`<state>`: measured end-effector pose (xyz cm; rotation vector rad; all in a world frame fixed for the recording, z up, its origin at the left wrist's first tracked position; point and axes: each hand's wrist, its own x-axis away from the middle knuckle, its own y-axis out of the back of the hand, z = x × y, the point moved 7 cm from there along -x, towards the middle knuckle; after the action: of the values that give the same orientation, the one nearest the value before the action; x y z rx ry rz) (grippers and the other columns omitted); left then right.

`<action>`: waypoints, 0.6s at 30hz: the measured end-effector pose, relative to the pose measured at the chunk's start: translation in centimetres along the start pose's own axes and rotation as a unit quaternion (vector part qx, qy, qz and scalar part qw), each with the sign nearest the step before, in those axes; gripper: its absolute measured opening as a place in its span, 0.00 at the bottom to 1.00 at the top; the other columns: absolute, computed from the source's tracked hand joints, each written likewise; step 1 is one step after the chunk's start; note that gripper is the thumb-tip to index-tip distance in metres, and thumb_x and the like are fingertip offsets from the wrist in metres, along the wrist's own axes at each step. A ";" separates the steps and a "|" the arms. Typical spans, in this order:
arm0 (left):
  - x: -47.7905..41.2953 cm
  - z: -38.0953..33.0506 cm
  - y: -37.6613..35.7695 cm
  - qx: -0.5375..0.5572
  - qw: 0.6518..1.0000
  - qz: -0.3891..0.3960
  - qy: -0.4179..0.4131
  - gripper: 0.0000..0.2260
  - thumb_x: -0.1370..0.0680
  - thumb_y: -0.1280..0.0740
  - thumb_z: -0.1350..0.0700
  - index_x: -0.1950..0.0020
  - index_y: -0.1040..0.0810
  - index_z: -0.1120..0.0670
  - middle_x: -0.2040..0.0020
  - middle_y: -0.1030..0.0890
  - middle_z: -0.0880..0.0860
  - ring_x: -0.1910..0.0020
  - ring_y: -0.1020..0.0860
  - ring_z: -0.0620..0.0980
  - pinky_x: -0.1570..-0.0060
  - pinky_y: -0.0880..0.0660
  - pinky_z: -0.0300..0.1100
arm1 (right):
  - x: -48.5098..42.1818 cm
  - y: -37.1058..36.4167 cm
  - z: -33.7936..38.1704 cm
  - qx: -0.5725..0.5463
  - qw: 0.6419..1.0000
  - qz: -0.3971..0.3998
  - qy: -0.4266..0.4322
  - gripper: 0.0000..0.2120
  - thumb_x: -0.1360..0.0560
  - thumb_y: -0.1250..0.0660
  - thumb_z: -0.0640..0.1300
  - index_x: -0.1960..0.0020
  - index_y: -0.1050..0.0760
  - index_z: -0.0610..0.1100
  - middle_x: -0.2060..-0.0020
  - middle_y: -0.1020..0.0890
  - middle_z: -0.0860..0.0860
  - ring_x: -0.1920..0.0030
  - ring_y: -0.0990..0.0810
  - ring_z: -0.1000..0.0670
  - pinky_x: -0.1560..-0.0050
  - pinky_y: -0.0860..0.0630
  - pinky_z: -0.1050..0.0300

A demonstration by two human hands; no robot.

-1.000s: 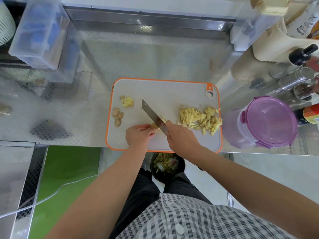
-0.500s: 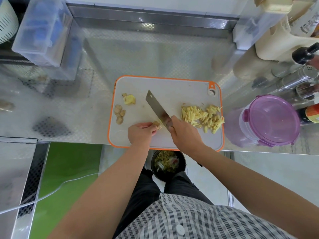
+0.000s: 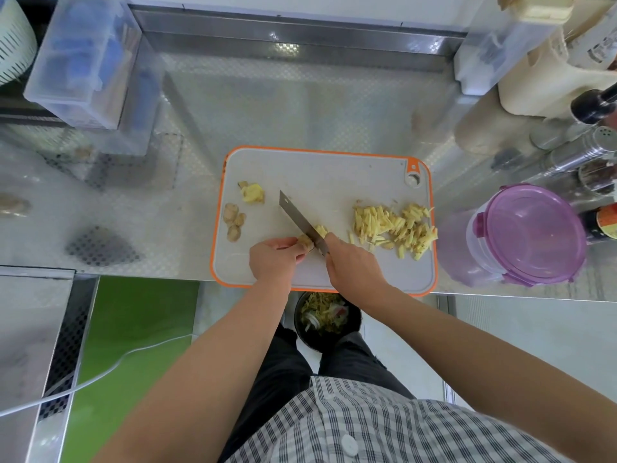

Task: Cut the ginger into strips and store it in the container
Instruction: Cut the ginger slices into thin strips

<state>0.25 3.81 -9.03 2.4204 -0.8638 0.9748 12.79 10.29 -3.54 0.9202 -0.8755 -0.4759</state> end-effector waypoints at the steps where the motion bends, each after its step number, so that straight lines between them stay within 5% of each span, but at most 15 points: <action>1: 0.0 0.0 0.1 0.001 1.000 -0.001 0.001 0.08 0.33 0.24 0.69 0.62 0.18 0.58 0.63 0.17 0.57 0.62 0.16 0.54 0.48 0.20 0.50 | 0.0 0.0 0.0 -0.003 1.000 -0.002 -0.001 0.04 0.20 0.46 0.39 0.45 0.36 0.42 0.58 0.24 0.46 0.64 0.27 0.42 0.65 0.33 0.53; 9: 0.2 0.0 0.0 0.007 1.000 -0.001 0.008 0.07 0.34 0.23 0.68 0.65 0.18 0.57 0.68 0.17 0.54 0.64 0.16 0.53 0.48 0.20 0.50 | 1.0 2.2 0.2 -0.023 0.999 -0.033 0.034 0.05 0.20 0.46 0.41 0.52 0.42 0.46 0.67 0.34 0.53 0.65 0.30 0.44 0.66 0.35 0.53; 18: -0.1 0.1 0.1 0.001 1.000 -0.004 0.005 0.10 0.33 0.25 0.69 0.66 0.18 0.55 0.70 0.17 0.52 0.62 0.16 0.55 0.47 0.20 0.53 | 0.9 1.8 0.4 0.020 0.999 -0.005 0.028 0.03 0.21 0.46 0.38 0.51 0.40 0.44 0.68 0.35 0.51 0.65 0.30 0.44 0.66 0.34 0.53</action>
<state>0.18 3.76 -9.21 2.4175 -0.8494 0.9844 13.03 10.46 -1.48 0.9704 -0.8332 -0.4402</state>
